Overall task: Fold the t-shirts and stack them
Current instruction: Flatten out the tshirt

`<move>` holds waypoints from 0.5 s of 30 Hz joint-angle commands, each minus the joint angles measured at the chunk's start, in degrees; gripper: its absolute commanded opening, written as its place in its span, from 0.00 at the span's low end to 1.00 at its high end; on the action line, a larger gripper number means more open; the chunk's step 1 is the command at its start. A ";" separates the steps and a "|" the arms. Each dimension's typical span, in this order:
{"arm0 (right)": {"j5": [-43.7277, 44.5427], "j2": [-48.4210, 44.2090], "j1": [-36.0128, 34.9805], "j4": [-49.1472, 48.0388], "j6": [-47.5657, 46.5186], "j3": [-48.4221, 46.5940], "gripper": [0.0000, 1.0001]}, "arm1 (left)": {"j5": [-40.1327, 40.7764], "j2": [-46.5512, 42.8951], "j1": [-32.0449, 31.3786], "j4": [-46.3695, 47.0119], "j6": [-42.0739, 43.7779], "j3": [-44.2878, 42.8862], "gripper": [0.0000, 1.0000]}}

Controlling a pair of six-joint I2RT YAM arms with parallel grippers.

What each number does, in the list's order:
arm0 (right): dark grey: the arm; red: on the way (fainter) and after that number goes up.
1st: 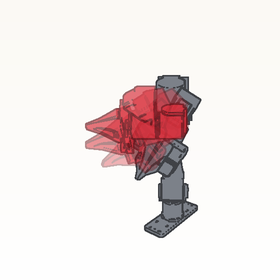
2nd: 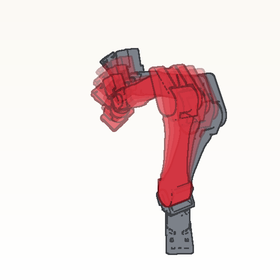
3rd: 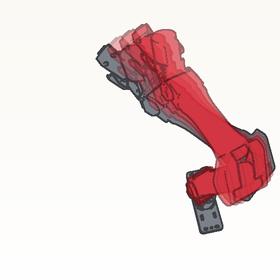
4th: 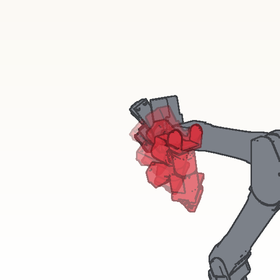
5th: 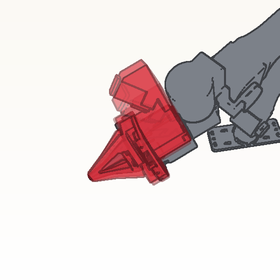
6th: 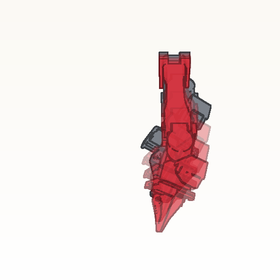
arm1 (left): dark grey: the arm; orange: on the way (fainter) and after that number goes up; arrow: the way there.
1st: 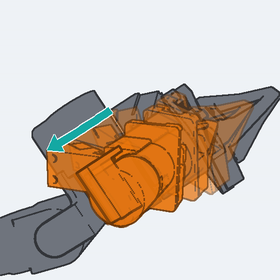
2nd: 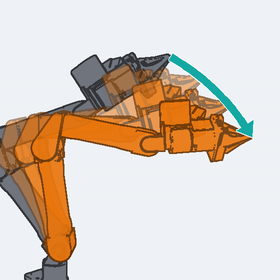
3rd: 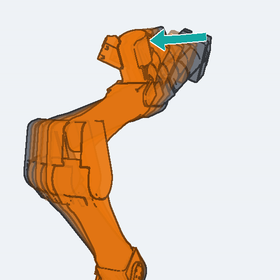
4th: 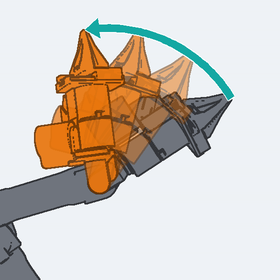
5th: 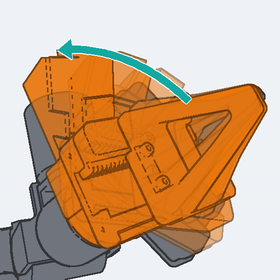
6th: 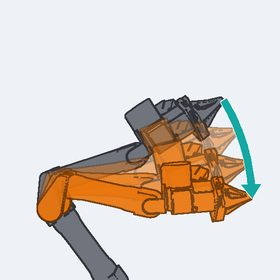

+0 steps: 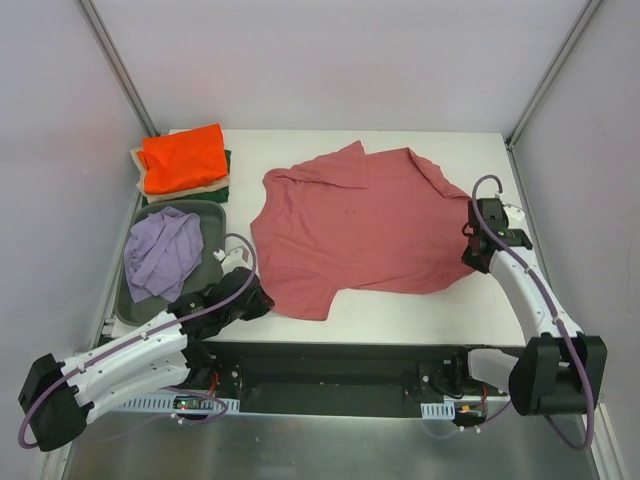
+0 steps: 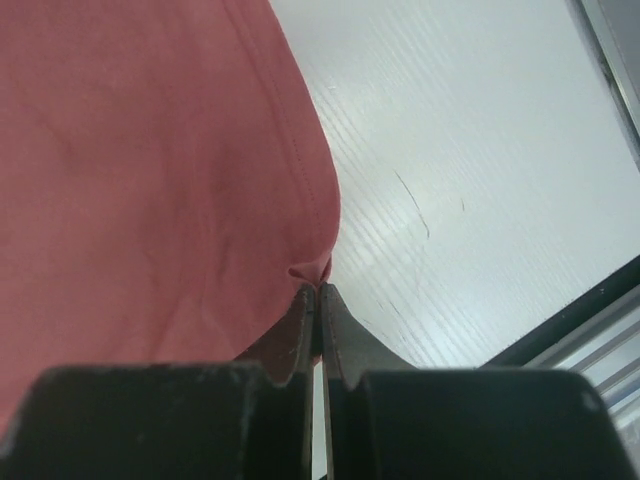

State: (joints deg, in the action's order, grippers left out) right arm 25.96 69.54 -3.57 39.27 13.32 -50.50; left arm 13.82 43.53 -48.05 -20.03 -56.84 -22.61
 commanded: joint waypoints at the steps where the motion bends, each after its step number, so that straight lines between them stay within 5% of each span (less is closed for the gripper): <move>1: 2.25 -6.51 1.02 4.58 2.41 2.06 0.01 | -0.38 -2.83 -0.37 -1.76 -0.02 1.33 0.00; 15: 5.07 -10.66 9.55 7.40 1.53 8.05 0.03 | -11.28 -6.16 -0.29 -11.85 -7.93 4.77 0.00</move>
State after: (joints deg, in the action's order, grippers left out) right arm 29.15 57.87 4.01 44.49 14.96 -41.98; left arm 5.61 40.29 -48.05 -25.21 -61.30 -18.52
